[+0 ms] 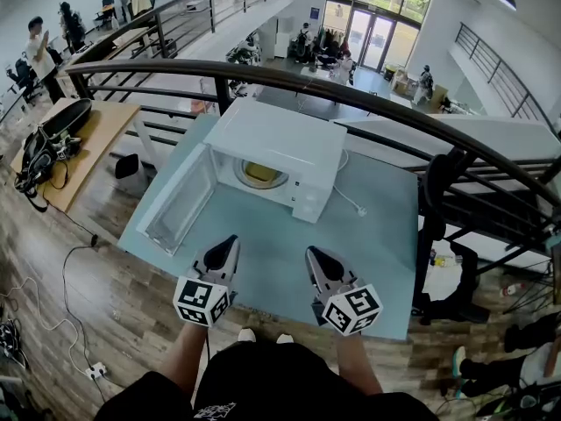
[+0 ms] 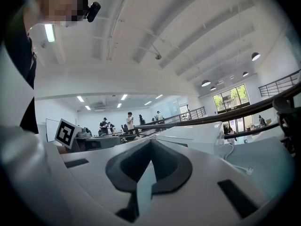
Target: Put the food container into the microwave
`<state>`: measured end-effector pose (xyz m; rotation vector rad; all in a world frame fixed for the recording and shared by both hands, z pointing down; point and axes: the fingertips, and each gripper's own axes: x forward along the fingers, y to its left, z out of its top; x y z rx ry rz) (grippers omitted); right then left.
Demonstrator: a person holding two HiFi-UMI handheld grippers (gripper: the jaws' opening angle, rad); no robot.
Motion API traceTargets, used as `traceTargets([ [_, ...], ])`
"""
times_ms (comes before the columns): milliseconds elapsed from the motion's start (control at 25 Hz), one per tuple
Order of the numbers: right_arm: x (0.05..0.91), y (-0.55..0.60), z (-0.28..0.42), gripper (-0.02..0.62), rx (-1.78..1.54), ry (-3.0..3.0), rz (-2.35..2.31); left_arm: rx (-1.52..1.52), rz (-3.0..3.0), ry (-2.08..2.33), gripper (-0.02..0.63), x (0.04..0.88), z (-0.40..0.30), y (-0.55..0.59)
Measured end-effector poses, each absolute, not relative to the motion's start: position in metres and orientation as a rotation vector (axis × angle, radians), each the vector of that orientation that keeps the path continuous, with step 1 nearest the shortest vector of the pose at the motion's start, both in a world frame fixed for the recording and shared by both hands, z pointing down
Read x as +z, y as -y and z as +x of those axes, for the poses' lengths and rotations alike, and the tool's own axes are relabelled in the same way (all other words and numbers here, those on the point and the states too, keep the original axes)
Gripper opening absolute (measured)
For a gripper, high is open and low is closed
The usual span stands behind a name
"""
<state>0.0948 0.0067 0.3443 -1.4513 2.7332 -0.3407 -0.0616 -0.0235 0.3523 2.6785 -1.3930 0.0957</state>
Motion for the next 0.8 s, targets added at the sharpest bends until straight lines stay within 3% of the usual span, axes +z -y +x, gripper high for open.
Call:
traceTargets([
  [800,0.322,-0.002,0.109,0.006,-0.075,-2.736,-1.595,0.076,2.741,1.465,0.008,0.327,-0.055,0.026],
])
